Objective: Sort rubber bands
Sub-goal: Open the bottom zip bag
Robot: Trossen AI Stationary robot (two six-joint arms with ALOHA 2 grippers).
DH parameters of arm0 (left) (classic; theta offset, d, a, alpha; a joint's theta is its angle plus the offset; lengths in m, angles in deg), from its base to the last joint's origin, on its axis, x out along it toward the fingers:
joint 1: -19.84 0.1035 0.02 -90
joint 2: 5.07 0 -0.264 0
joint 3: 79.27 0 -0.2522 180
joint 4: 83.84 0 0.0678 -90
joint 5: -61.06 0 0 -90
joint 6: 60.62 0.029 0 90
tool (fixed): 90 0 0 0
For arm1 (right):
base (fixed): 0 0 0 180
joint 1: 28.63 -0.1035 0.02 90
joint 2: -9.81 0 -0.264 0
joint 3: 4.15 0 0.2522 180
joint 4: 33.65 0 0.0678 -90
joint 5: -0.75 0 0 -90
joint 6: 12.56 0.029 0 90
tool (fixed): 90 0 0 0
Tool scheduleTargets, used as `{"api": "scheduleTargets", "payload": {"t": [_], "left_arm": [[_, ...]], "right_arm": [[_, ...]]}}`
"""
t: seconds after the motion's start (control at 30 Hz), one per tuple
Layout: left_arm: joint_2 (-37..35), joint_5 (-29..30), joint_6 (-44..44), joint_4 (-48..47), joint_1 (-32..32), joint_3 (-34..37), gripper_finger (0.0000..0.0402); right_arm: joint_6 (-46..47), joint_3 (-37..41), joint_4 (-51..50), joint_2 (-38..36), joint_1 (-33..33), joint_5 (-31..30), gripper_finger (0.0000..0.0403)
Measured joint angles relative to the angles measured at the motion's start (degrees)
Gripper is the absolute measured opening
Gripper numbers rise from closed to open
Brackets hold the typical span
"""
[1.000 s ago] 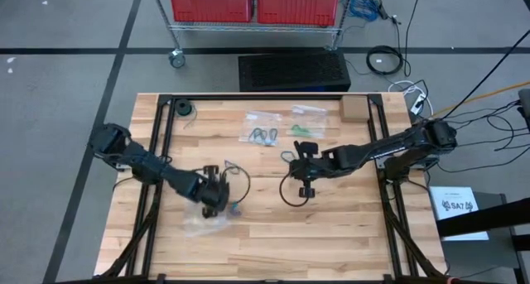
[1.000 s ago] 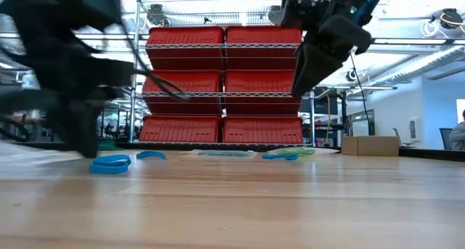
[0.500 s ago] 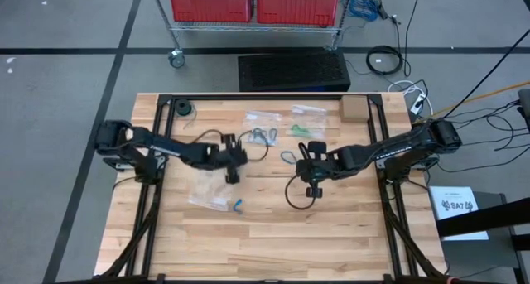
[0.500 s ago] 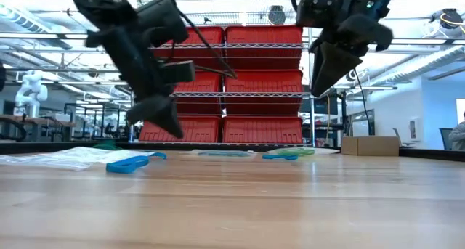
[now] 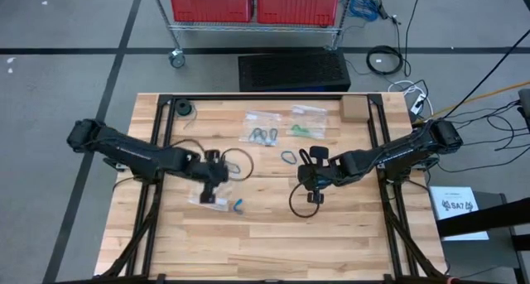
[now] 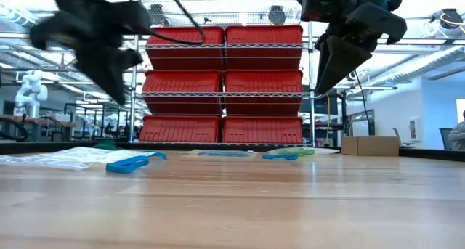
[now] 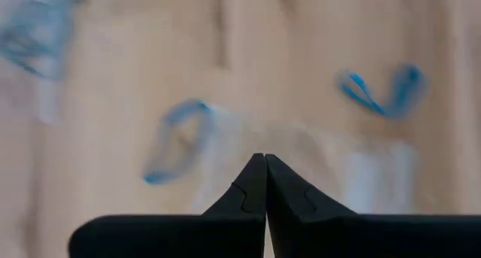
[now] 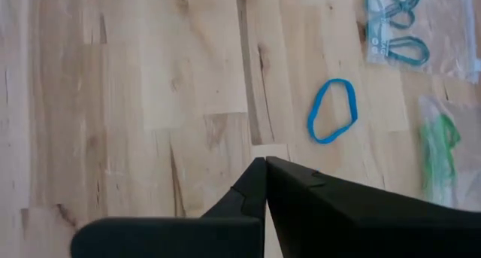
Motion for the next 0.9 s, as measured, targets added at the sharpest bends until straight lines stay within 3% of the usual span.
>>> {"api": "scheduleTargets", "payload": {"t": [0.3,0.53,0.9], "left_arm": [[1.7,-2.1,-11.0,-10.0,-15.3,0.0,0.0001],[6.2,-6.1,-17.7,-12.1,-21.9,0.0,0.0008],[17.6,-5.7,-19.5,-14.0,-22.8,-0.2,0.0127]], "right_arm": [[2.5,0.0,0.0,0.0,0.0,0.1,0.0000],[3.5,0.0,0.0,0.0,0.0,0.2,0.0000],[4.1,0.0,0.3,0.0,0.0,0.4,0.0000]]}}
